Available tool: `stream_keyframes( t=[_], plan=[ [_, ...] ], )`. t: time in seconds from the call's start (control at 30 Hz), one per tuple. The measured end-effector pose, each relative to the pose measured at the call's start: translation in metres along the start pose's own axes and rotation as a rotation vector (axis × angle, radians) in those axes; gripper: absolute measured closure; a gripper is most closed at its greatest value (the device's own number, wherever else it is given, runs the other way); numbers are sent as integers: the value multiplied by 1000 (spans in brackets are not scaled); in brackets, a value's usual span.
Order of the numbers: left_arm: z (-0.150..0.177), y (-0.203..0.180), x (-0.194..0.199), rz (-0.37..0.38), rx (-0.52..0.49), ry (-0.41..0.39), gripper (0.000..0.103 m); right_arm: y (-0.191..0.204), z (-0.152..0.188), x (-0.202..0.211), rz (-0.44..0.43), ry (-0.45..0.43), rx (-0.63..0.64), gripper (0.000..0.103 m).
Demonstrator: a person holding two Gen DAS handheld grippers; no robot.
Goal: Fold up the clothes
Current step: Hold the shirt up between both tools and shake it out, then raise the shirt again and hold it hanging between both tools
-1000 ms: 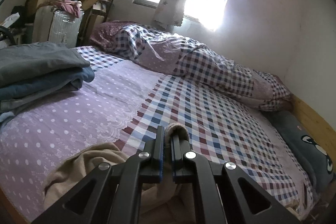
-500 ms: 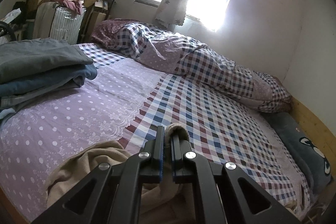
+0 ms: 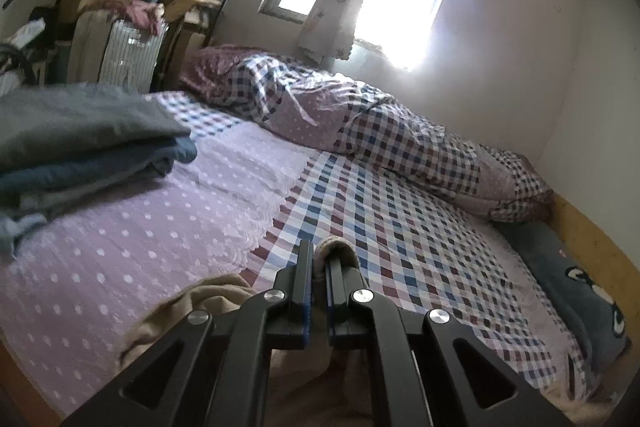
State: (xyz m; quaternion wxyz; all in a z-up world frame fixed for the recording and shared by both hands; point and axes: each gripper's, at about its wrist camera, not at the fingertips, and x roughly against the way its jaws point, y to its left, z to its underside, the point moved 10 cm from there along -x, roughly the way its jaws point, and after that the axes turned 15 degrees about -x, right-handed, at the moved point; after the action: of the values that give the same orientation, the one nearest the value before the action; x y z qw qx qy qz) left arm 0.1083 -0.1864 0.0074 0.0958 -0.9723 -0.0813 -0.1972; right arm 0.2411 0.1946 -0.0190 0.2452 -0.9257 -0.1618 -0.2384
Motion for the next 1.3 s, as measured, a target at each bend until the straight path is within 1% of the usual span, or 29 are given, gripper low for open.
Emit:
stream_keyframes(
  t=[0.07,0.13,0.27,0.37,0.5,0.67,0.8,0.9,1.1,1.3],
  plan=[
    [-8,-4,14,-4,-41,-16,99,-18,-20,8,20,-37,-71,98],
    [-19,-8,30,6,-63,-30,99,-33,-38,13,34,-72,-108,98],
    [-57,-12,74,30,-74,-94,99,-66,-77,32,108,-156,-140,99],
    [-97,-17,114,45,-87,-163,99,-90,-104,48,163,-215,-153,99],
    [-144,-24,168,60,-105,-247,99,-132,-140,86,236,-304,-204,99],
    [-201,-34,237,56,-140,-347,99,-180,-172,138,293,-399,-288,99],
    [-236,-47,284,57,-167,-415,99,-218,-197,182,331,-476,-357,99],
    [-263,-57,319,61,-184,-470,99,-235,-220,218,353,-538,-364,99],
    [-311,-69,386,73,-189,-567,99,-252,-264,293,407,-678,-351,99],
    [-345,-77,440,118,-189,-629,99,-264,-290,358,448,-790,-359,99]
  ],
)
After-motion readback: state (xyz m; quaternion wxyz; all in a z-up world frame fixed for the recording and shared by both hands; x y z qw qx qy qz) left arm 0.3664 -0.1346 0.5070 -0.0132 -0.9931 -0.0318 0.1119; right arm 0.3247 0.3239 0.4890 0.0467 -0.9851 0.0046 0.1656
